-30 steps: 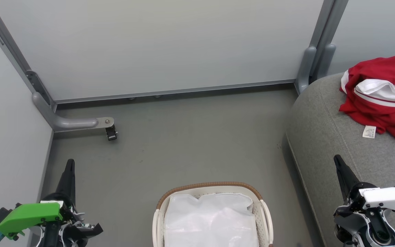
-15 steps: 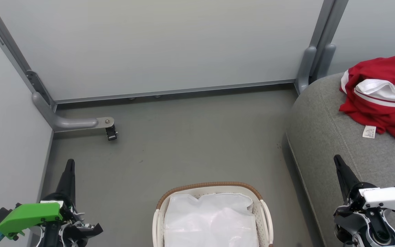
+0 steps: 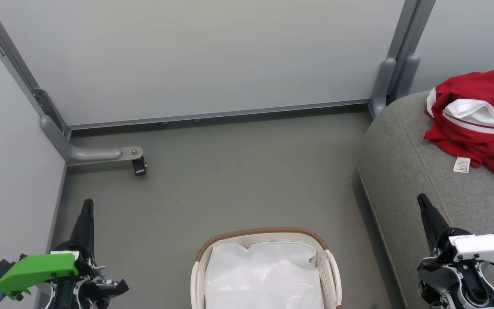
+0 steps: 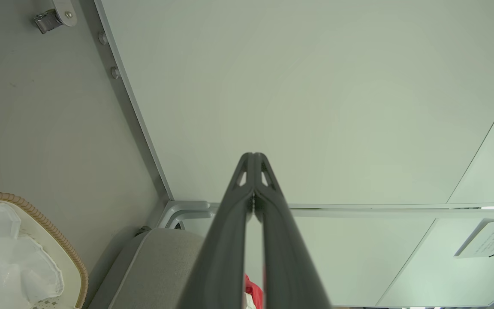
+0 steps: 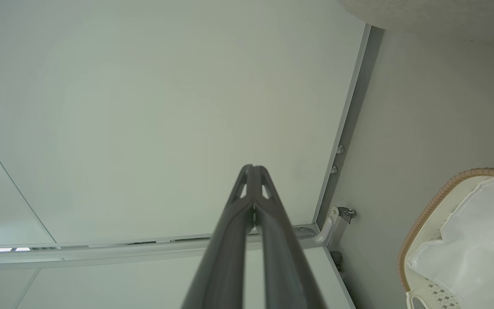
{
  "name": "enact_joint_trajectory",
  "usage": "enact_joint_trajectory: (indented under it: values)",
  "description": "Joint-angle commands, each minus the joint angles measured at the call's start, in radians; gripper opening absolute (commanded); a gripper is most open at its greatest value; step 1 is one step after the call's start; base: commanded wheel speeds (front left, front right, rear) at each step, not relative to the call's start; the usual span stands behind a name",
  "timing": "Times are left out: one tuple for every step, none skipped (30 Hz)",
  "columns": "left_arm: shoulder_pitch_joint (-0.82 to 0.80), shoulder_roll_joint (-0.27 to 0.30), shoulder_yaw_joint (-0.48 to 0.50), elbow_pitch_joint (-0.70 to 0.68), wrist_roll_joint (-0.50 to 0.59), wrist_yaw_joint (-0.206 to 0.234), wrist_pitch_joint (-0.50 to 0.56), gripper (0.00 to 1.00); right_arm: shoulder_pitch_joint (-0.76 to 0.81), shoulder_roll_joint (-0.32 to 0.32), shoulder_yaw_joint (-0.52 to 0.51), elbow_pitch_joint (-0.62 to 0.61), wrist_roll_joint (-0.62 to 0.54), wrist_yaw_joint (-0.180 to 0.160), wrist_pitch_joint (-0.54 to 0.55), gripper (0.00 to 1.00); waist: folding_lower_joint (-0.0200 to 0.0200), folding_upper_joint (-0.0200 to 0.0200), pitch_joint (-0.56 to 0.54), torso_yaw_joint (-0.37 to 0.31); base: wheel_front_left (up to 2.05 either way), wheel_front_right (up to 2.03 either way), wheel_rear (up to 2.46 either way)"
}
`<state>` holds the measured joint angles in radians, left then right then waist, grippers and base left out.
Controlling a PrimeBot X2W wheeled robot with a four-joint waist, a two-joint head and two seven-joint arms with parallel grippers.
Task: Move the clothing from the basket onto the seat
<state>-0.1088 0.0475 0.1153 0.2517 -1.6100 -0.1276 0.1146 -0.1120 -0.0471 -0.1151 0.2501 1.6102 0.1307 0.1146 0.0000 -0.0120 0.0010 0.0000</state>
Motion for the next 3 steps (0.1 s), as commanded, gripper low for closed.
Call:
enact_joint_trajectory:
  values:
    - [-0.011, 0.005, 0.002, -0.004, -0.004, -0.006, 0.004, 0.0, -0.003, -0.006, -0.002, -0.002, 0.003, 0.0, 0.004, 0.0, 0.0, 0.012, 0.0, 0.0, 0.0, 0.0, 0.0]
    - [-0.011, 0.005, 0.002, -0.004, -0.004, -0.006, 0.004, 0.0, -0.003, -0.006, -0.002, -0.002, 0.003, 0.0, 0.004, 0.0, 0.0, 0.012, 0.0, 0.0, 0.0, 0.0, 0.0]
    - [-0.011, 0.005, 0.002, -0.004, -0.004, -0.006, 0.004, 0.0, -0.003, -0.006, -0.002, -0.002, 0.003, 0.0, 0.004, 0.0, 0.0, 0.012, 0.0, 0.0, 0.0, 0.0, 0.0]
